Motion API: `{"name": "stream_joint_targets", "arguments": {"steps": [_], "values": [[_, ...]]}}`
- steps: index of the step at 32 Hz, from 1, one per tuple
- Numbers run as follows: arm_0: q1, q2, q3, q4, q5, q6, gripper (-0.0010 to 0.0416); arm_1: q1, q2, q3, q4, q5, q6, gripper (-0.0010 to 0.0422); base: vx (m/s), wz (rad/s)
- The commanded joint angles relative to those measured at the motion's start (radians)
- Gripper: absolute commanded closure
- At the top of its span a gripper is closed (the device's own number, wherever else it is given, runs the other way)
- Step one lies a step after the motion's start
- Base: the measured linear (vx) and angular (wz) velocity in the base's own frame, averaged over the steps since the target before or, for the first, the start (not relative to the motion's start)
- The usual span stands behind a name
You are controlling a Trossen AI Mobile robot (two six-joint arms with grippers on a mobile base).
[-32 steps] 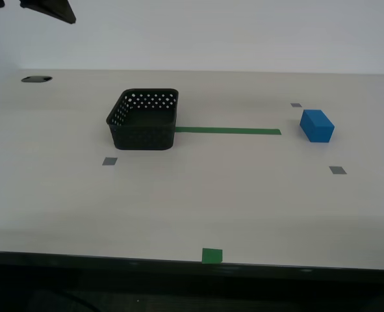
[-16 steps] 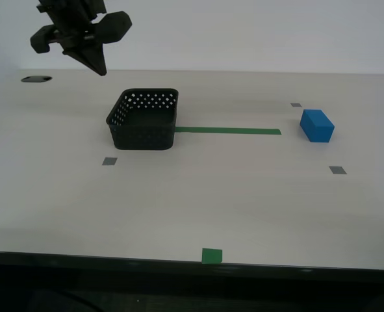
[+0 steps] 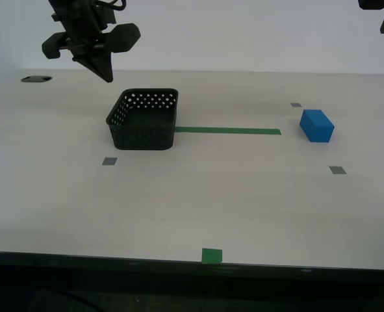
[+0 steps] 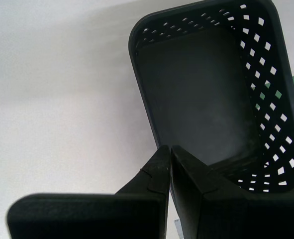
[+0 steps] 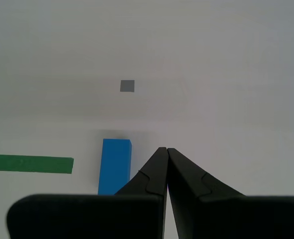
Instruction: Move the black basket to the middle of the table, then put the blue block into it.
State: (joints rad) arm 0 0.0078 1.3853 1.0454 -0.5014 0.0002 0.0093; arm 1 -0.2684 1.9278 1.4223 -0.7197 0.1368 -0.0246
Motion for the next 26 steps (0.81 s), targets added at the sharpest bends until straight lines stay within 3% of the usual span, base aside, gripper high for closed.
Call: {"name": "stream_joint_targets", "arguments": {"steps": [1, 10, 12, 13, 20, 26], "values": [[0.000, 0.000, 0.000, -0.002, 0.000, -0.003, 0.0406, -0.001, 0.000, 0.000, -0.002, 0.001, -0.005, 0.0395, 0.000, 0.000], [0.000, 0.000, 0.000, 0.000, 0.000, -0.003, 0.0406, -0.016, 0.052, -0.001, 0.012, 0.016, -0.055, 0.0198, 0.000, 0.000], [0.000, 0.000, 0.000, 0.001, 0.000, -0.011, 0.0406, -0.030, 0.114, 0.008, 0.019, -0.017, -0.067, 0.0171, 0.000, 0.000], [0.000, 0.000, 0.000, 0.000, 0.000, -0.015, 0.0405, -0.032, 0.146, 0.014, 0.031, -0.032, -0.110, 0.0161, 0.000, 0.000], [0.000, 0.000, 0.000, 0.000, 0.000, -0.029, 0.0406, -0.033, 0.163, 0.020, 0.069, -0.096, -0.111, 0.0186, 0.000, 0.000], [0.000, 0.000, 0.000, 0.014, 0.000, -0.034, 0.0406, -0.035, 0.195, 0.020, 0.070, -0.095, -0.107, 0.0240, 0.000, 0.000]]}}
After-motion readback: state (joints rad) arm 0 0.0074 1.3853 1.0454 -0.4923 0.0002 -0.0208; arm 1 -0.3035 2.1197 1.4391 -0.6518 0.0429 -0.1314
